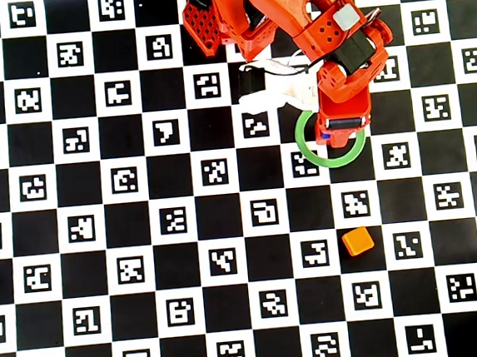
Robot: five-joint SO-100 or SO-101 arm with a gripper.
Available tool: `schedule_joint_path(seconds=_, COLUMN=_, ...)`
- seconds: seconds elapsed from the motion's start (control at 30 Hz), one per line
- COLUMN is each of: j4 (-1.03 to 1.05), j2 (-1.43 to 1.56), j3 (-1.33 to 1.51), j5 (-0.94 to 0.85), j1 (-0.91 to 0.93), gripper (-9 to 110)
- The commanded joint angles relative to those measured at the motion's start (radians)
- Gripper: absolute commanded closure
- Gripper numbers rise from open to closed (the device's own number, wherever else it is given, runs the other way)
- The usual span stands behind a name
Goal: Grab the red cube then put it in the green circle then put the blue cube on top and finally the orange cube on top
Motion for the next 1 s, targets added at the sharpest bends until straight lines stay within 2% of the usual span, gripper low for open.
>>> schedule_joint_path(seconds=0.0, j4=-0.017, j2=0.064, j3=-0.002, j5=-0.005, j1=-0.021, gripper=93)
schedule_joint_path(seconds=0.63, j4=-0.034, j2=0.063, j3=0.018, j5=0.0, j1=-0.04, gripper=88)
schedule_joint_path(seconds=0.97, j4=-0.005, j2=0.06, j3=0.005, j5=0.003, j1=-0.057, gripper=68)
